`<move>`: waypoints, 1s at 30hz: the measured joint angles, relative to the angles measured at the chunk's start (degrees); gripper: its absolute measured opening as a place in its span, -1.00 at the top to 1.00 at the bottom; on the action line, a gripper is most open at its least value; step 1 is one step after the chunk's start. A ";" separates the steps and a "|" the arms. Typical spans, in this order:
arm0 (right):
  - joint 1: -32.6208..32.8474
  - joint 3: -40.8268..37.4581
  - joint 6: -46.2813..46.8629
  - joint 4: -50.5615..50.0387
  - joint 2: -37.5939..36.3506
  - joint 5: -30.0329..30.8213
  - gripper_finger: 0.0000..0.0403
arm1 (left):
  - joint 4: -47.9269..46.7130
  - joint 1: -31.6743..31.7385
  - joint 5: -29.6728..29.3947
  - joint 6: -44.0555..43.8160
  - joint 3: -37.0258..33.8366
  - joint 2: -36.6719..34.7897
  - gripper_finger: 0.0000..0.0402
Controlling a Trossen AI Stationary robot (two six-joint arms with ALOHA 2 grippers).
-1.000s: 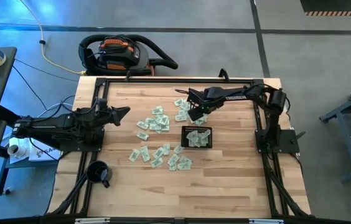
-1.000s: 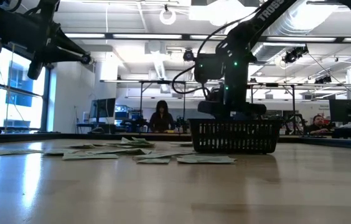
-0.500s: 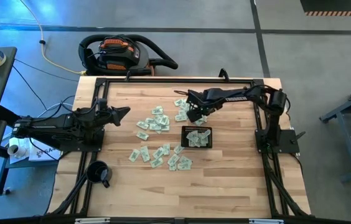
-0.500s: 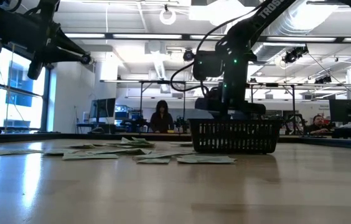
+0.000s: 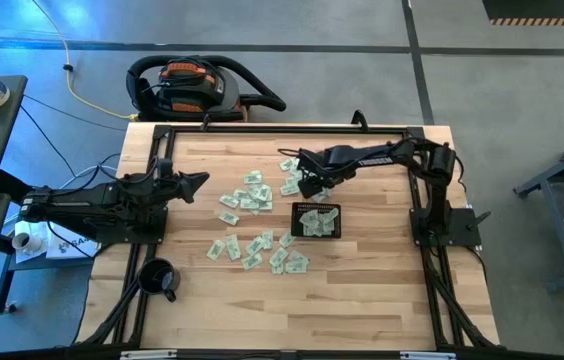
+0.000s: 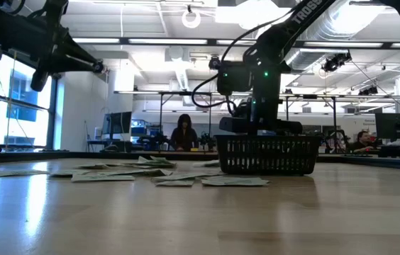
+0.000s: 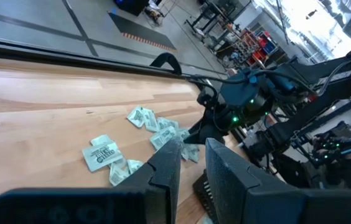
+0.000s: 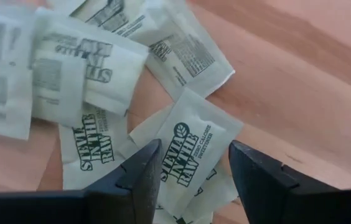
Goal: Pick and place Stevia / Truvia into bins
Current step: Put the green stevia packet into the black bin
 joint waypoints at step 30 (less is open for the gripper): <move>-4.33 0.09 -6.79 -0.50 -13.52 -10.25 0.98 | -0.69 0.00 0.00 -0.17 0.01 0.00 0.45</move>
